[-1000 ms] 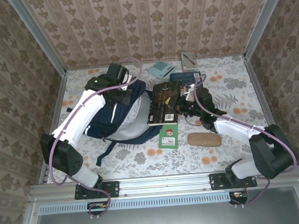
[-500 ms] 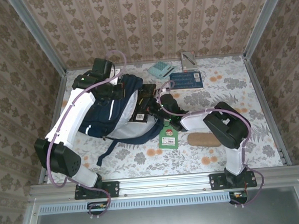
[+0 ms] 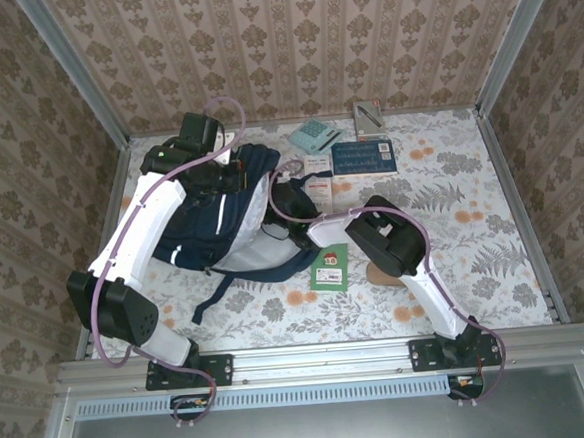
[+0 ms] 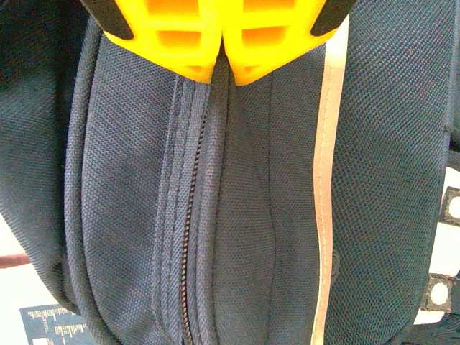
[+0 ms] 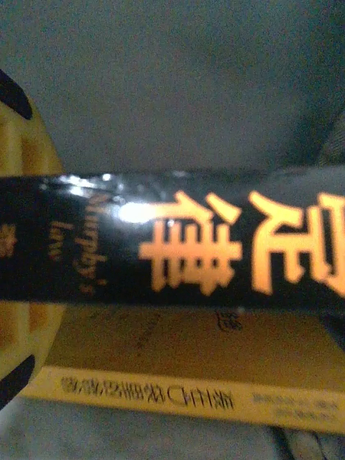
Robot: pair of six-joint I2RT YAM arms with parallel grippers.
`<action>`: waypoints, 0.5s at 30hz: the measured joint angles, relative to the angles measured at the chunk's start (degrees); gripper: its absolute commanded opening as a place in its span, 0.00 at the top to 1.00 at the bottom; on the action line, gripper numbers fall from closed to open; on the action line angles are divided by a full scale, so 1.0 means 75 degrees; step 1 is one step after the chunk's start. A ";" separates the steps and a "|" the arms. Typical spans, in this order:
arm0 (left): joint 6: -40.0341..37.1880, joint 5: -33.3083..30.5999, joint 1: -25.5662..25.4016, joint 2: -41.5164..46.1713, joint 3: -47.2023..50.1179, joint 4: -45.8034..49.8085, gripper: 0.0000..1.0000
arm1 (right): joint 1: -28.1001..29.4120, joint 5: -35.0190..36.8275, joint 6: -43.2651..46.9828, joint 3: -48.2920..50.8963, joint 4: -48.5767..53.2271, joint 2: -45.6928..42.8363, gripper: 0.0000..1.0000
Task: Pack the student bag
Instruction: Place the book in the student bag.
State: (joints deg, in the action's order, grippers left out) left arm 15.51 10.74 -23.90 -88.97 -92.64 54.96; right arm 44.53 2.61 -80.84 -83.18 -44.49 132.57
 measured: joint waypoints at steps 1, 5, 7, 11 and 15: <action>0.0003 0.0000 0.0000 0.0000 -0.0003 -0.0015 1.00 | 0.0020 0.0009 0.0032 -0.0350 0.0309 0.0146 0.66; 0.0023 -0.0003 0.0003 0.0000 -0.0006 -0.0052 1.00 | 0.0026 -0.0064 0.0178 -0.1064 0.1341 0.0318 0.33; 0.0023 -0.0003 0.0003 0.0000 -0.0006 -0.0076 1.00 | -0.0003 -0.0137 0.0283 -0.1105 0.1649 0.0303 0.22; 0.0023 0.0035 0.0064 0.0015 -0.0006 -0.0125 1.00 | -0.0052 -0.0251 0.0670 -0.1029 0.2378 -0.0003 0.01; 0.0023 0.0093 0.0143 0.0029 -0.0003 -0.0157 1.00 | -0.0105 -0.0318 0.1023 -0.0458 0.2999 -0.0615 0.01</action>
State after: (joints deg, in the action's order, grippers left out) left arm 15.68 11.44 -22.83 -88.75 -92.66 53.78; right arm 43.75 0.23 -73.17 -86.61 -22.00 127.96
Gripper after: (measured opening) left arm 0.046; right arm 0.994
